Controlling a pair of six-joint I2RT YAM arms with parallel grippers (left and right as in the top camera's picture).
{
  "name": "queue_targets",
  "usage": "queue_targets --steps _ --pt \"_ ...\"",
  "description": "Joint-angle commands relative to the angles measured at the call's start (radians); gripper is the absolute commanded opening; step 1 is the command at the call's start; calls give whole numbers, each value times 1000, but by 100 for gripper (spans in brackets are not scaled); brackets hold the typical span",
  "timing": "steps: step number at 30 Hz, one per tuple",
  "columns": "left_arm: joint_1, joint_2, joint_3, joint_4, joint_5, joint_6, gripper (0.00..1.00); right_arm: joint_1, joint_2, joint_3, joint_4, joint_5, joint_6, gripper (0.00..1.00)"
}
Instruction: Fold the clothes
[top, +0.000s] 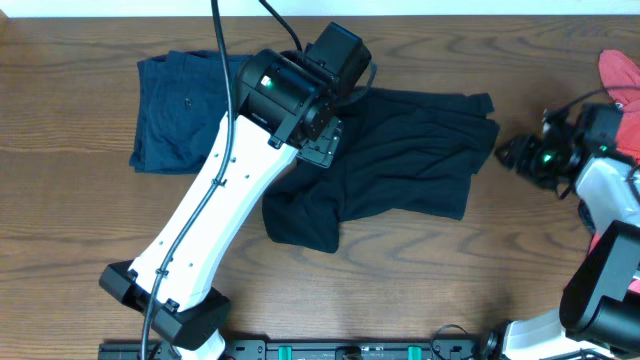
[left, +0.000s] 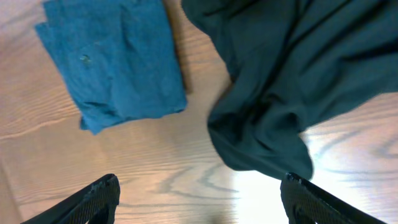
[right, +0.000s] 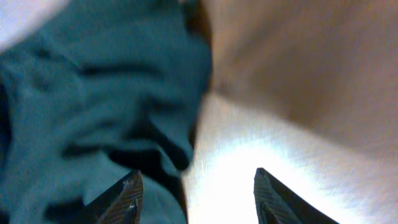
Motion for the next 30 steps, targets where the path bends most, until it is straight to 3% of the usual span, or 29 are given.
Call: queue_targets --steps 1,12,23,27,30 --pt "2 -15 14 -63 86 -27 84 47 -3 -103 0 -1 47 57" --pt "2 -14 -124 22 101 -74 89 85 -3 -274 194 -38 5 57" --pt "2 -14 -293 143 145 -76 89 29 -3 -264 632 14 258 51" --pt "2 -14 -293 158 145 -75 89 29 2 -194 581 3 257 49" --pt "2 -14 -293 159 145 -75 89 30 36 -37 404 -24 239 48"
